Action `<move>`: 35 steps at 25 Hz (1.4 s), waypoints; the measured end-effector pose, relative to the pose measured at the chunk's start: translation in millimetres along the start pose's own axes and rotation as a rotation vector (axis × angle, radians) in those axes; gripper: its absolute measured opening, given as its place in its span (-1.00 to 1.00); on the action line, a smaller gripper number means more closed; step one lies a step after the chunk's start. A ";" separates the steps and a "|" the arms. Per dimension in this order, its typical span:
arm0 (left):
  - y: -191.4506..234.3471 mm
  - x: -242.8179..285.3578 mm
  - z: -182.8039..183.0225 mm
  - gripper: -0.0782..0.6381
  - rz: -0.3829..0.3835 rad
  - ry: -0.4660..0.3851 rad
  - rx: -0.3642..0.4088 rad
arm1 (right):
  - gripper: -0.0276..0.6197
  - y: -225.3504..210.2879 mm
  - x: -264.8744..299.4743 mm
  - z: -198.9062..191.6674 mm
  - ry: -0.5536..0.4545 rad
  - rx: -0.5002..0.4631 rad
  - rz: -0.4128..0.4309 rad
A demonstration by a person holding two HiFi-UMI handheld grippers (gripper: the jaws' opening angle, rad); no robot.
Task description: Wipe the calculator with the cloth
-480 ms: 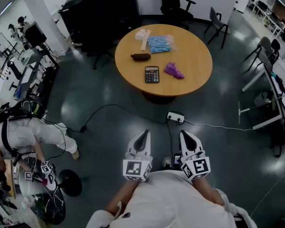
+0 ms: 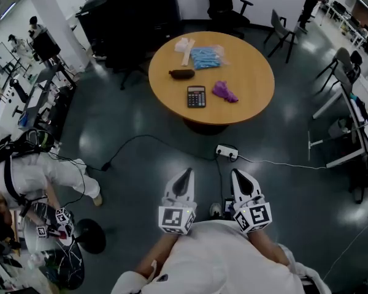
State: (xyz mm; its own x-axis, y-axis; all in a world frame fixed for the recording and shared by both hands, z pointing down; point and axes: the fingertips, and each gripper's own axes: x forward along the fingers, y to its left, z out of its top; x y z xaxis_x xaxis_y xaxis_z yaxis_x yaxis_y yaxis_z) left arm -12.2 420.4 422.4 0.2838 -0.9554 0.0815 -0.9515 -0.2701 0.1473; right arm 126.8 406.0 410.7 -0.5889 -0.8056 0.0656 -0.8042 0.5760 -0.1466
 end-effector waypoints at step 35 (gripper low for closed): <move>82.0 194.6 -8.5 -0.76 -0.002 0.032 -0.015 | -0.87 -111.8 161.0 0.2 0.003 -0.002 0.007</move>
State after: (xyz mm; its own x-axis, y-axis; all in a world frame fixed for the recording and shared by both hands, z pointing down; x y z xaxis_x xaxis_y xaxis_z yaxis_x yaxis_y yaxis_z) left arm -34.0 213.4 458.7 0.2892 -0.9506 0.1130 -0.9493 -0.2695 0.1618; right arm 122.0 211.8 437.5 -0.5944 -0.8013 0.0679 -0.8005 0.5814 -0.1454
